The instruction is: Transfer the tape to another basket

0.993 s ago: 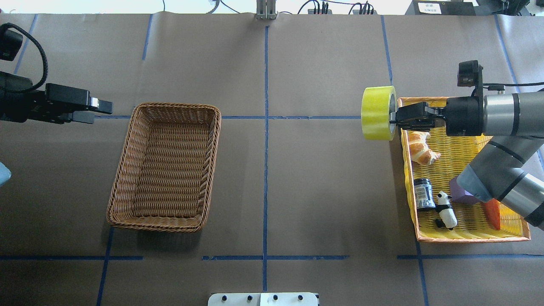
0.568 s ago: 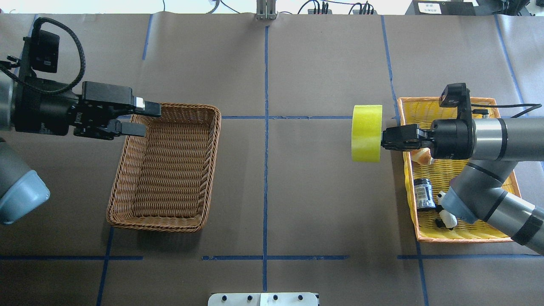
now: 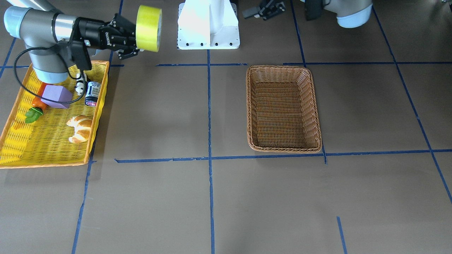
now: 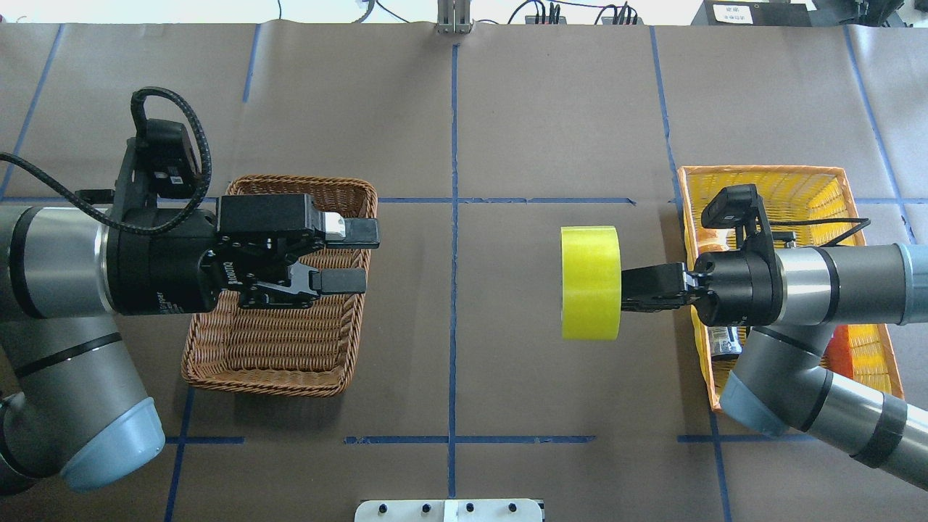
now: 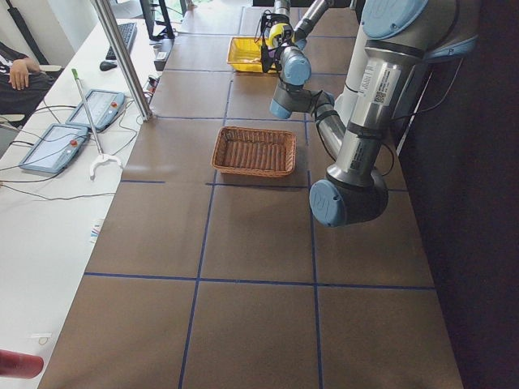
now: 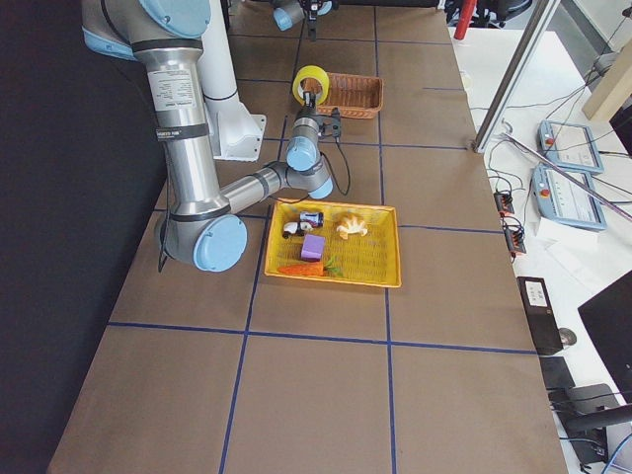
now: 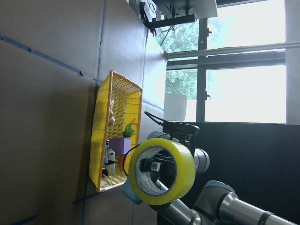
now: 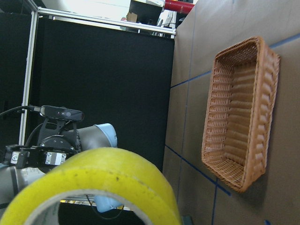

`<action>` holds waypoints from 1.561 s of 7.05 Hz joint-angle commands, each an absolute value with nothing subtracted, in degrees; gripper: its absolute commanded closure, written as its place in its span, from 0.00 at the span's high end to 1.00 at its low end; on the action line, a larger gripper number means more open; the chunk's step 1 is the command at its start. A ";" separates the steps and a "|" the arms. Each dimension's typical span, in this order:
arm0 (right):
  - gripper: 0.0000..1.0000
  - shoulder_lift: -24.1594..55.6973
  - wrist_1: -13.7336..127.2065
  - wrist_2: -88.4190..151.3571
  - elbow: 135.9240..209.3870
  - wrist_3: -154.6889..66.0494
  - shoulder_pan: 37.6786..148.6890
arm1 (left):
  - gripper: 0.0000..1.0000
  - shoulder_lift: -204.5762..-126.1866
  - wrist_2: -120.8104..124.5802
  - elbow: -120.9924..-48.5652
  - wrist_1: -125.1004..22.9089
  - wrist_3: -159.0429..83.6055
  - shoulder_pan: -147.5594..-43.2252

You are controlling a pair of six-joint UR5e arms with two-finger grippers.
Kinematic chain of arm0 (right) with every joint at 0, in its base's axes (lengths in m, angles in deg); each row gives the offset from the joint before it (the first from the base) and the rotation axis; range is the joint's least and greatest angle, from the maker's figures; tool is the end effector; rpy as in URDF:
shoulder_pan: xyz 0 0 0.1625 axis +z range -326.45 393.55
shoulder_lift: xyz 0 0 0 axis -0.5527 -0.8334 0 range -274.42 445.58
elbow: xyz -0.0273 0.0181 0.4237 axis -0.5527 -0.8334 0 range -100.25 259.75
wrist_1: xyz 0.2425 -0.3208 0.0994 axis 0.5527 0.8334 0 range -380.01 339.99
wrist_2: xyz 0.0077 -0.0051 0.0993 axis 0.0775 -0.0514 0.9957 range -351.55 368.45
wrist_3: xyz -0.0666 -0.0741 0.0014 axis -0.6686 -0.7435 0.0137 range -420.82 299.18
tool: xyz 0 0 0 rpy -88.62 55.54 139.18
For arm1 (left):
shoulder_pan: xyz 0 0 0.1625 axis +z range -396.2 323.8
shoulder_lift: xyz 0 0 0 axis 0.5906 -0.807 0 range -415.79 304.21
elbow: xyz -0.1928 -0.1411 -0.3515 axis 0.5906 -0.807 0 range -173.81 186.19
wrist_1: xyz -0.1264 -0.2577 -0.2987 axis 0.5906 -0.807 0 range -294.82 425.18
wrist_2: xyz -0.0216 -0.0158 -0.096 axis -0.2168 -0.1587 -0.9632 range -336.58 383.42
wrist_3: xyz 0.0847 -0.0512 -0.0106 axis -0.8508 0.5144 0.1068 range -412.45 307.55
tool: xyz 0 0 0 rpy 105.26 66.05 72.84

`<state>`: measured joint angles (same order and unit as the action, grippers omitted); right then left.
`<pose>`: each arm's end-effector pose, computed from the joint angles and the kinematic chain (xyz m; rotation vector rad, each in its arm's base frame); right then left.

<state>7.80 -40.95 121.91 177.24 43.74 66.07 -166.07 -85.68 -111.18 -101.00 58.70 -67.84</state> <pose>-0.3405 -0.3281 0.3103 0.1360 -2.2072 -0.0153 0.3168 -0.3135 0.1362 0.0044 2.1304 -0.1836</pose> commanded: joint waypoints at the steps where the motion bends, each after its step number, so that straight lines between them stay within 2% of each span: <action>1: 0.00 7.88 -41.28 113.17 180.55 43.95 58.55 | 1.00 -168.63 -78.13 -111.23 -102.51 59.35 -61.45; 6: 0.00 10.34 -42.60 107.41 180.73 43.42 53.51 | 1.00 -171.10 -72.84 -110.70 -102.60 59.00 -56.25; 11: 0.00 10.34 -42.51 107.32 180.65 41.66 51.75 | 1.00 -172.85 -72.65 -108.16 -102.42 59.00 -56.06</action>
